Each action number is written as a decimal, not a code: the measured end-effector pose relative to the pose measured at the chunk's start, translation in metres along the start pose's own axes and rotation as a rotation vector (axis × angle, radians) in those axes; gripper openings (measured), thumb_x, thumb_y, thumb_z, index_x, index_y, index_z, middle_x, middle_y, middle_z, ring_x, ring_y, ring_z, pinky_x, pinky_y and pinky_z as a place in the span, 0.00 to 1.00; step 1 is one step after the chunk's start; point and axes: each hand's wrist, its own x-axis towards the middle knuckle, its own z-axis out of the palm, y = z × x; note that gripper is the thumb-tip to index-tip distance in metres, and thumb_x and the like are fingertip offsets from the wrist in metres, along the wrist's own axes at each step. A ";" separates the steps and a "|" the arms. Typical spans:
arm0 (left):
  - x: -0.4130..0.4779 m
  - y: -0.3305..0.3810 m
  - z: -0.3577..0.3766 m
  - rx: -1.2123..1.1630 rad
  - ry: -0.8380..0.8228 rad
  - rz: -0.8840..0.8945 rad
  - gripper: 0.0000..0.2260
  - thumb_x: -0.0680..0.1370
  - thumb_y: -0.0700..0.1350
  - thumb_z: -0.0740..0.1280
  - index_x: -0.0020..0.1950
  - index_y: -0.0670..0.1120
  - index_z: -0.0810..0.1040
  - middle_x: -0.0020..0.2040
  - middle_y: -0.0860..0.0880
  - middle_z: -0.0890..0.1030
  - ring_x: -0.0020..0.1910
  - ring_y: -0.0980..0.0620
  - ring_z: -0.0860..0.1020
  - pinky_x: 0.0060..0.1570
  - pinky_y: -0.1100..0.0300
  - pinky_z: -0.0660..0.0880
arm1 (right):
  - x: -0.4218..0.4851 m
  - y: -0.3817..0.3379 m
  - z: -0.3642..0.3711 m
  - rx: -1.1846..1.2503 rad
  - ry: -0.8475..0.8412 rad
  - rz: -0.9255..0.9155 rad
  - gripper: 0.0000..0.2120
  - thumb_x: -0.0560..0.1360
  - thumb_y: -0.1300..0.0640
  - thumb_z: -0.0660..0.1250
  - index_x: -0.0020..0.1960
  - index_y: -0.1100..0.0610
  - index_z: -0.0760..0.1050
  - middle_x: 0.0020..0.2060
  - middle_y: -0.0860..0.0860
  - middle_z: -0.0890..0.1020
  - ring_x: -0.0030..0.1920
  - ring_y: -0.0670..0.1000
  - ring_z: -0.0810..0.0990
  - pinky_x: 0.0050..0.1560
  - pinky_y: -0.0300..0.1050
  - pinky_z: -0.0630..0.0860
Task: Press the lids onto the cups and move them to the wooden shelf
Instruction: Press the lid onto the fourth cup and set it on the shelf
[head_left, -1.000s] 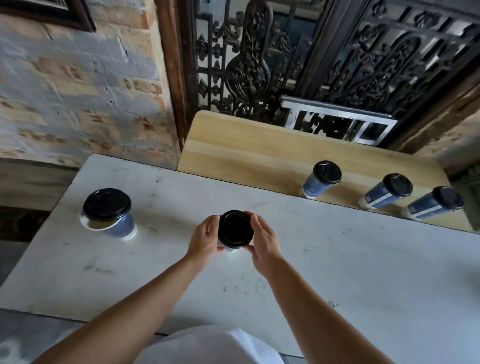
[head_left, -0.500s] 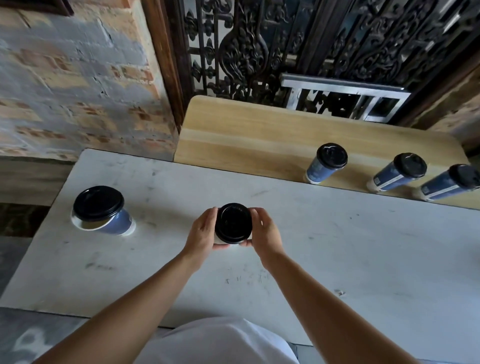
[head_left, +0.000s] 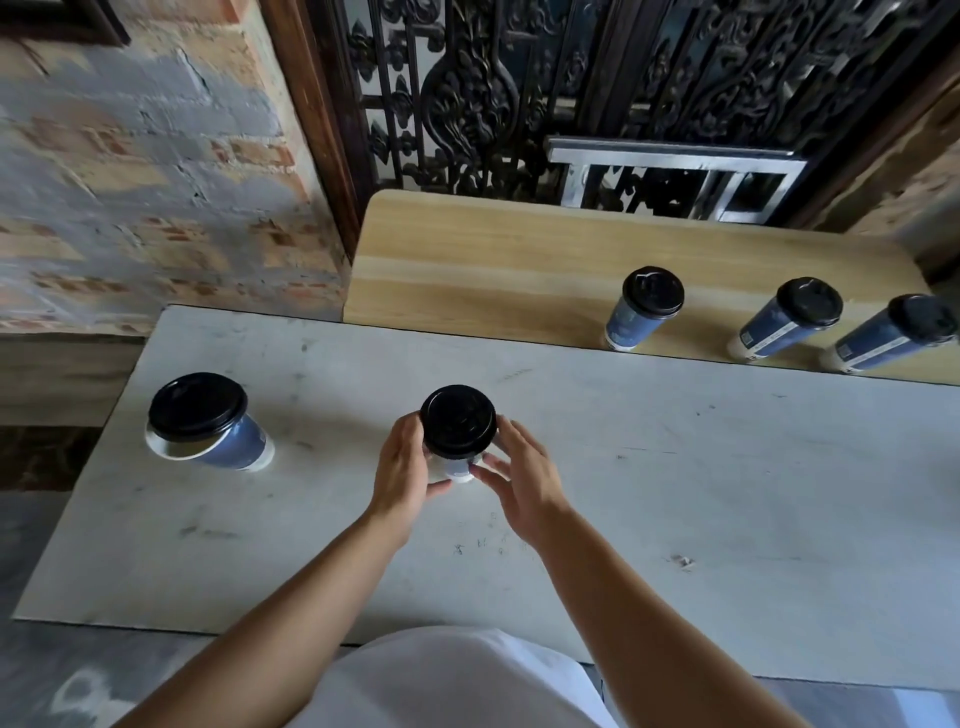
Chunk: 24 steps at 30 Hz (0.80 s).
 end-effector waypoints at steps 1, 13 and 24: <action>-0.001 -0.001 0.000 0.012 0.014 -0.010 0.12 0.84 0.55 0.55 0.57 0.55 0.78 0.56 0.53 0.80 0.58 0.51 0.81 0.42 0.51 0.85 | -0.001 0.002 -0.001 -0.018 0.004 -0.022 0.12 0.82 0.51 0.64 0.61 0.54 0.82 0.62 0.53 0.81 0.68 0.60 0.75 0.47 0.44 0.81; -0.006 -0.006 -0.004 0.197 0.054 -0.020 0.16 0.83 0.60 0.56 0.53 0.50 0.76 0.54 0.51 0.77 0.55 0.50 0.78 0.33 0.54 0.84 | -0.011 0.029 -0.009 -0.253 0.042 -0.166 0.23 0.83 0.41 0.55 0.58 0.52 0.84 0.53 0.53 0.87 0.60 0.51 0.82 0.63 0.55 0.79; 0.007 -0.011 -0.018 0.205 -0.161 0.281 0.14 0.88 0.47 0.52 0.56 0.54 0.77 0.56 0.49 0.82 0.58 0.53 0.80 0.43 0.58 0.83 | 0.001 0.017 0.010 -0.405 0.128 -0.208 0.16 0.85 0.45 0.53 0.50 0.46 0.79 0.51 0.51 0.84 0.47 0.60 0.86 0.28 0.38 0.78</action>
